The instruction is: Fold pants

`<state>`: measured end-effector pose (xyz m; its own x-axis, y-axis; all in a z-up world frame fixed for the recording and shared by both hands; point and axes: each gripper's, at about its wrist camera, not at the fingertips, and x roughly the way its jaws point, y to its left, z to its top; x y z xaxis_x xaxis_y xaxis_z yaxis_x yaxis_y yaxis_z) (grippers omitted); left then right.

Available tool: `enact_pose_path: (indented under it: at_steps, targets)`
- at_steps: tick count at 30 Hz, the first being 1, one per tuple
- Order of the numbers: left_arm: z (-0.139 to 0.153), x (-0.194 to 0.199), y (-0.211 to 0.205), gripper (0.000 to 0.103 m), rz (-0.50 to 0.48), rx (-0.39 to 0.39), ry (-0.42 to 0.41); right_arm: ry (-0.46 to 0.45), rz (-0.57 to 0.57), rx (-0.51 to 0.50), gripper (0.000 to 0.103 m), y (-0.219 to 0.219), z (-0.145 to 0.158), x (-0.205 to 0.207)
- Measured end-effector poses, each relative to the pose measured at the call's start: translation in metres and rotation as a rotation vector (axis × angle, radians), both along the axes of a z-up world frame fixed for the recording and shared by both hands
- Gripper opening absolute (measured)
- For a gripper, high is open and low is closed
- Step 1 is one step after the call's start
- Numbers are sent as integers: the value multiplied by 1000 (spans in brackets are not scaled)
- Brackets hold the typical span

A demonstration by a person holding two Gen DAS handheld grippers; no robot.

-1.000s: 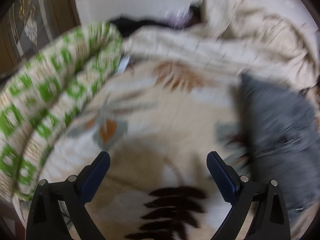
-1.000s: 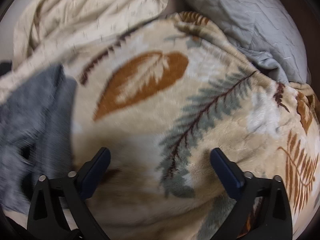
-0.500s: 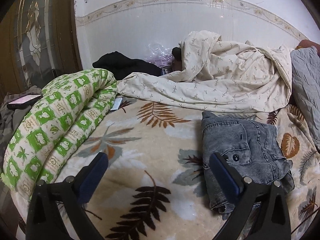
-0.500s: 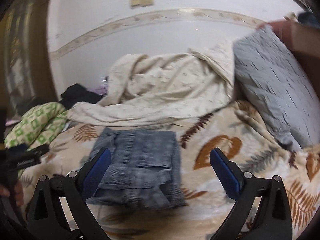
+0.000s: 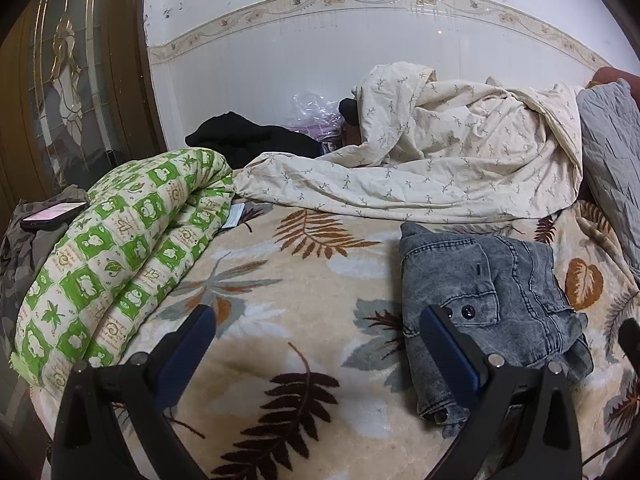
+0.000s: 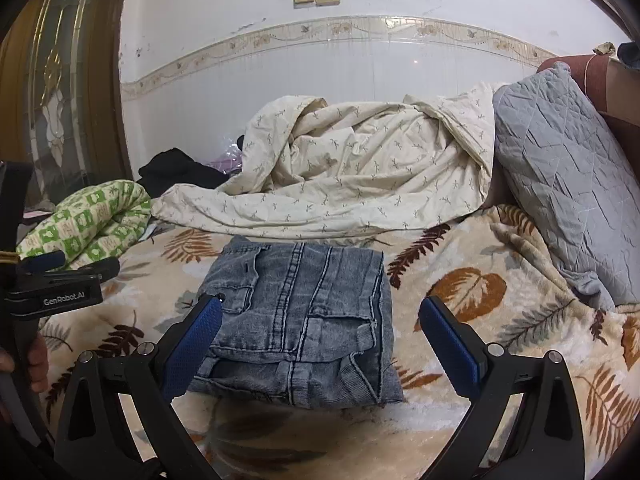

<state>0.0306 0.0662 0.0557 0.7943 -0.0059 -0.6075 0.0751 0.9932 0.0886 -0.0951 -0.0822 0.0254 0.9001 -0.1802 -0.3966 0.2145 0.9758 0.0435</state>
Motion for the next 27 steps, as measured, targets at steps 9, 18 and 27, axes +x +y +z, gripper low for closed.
enact_pose_path:
  at_steps: [9,18,27]
  targets:
    - [0,0,2,103,9,0,-1,29,-42,9,100,-5,-11,7]
    - [2,1,4,103,23,9,-10,41,-45,-1,100,-5,-13,9]
    - [3,1,4,103,26,10,-21,46,-47,8,100,-7,-14,10]
